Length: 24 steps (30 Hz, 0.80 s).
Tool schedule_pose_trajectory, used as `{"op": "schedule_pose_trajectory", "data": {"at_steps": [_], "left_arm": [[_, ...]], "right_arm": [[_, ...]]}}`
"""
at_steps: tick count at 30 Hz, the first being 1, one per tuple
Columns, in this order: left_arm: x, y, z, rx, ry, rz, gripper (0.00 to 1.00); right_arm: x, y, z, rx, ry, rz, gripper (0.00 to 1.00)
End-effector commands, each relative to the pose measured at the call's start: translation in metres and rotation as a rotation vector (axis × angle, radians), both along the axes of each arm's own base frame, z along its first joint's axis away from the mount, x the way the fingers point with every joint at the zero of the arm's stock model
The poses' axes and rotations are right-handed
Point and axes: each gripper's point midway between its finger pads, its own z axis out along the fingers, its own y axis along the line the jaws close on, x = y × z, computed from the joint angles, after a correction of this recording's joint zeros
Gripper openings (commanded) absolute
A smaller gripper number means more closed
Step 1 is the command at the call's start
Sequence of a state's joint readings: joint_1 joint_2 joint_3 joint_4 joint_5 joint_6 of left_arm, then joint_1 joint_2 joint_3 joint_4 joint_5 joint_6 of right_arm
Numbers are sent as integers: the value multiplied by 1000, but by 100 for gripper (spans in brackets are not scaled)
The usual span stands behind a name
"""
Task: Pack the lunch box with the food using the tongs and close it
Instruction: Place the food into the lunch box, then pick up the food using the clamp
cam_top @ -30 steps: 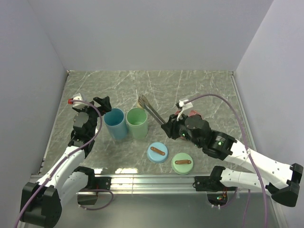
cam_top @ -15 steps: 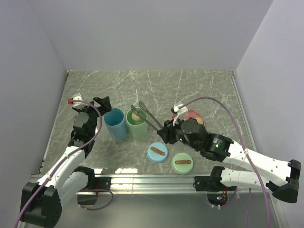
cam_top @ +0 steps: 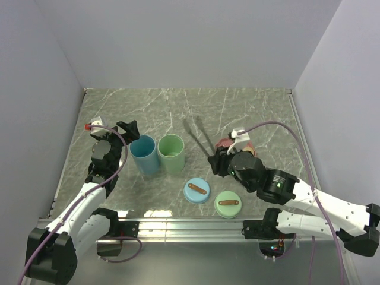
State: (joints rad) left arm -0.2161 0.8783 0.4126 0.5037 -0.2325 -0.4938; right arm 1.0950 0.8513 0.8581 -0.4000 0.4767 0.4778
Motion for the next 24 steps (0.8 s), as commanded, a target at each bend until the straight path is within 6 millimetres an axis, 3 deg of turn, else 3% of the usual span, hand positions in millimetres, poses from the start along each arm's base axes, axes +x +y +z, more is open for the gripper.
{"op": "schedule_pose_trajectory", "data": {"at_steps": [1,3,10,15,24], "left_arm": [[-1,-2,21,-23,-64,-16,100],[-1,-3,22,-25,-65,-20,100],[-2,-4,22,-26,-68,-31,99],[-2,-5,22,-26,-68,-37,99],[-5,-7,24,-28,-75,-47,100]], "right_arm": [[18,-46,4,3,-27,-283,48],[24,-69,-4,-47,-26,-396,48],[26,-115,-45,-116,108,-665,48],[5,-152,-71,-172,188,-815,48],[-20,-156,-107,-146,318,-772,48]]}}
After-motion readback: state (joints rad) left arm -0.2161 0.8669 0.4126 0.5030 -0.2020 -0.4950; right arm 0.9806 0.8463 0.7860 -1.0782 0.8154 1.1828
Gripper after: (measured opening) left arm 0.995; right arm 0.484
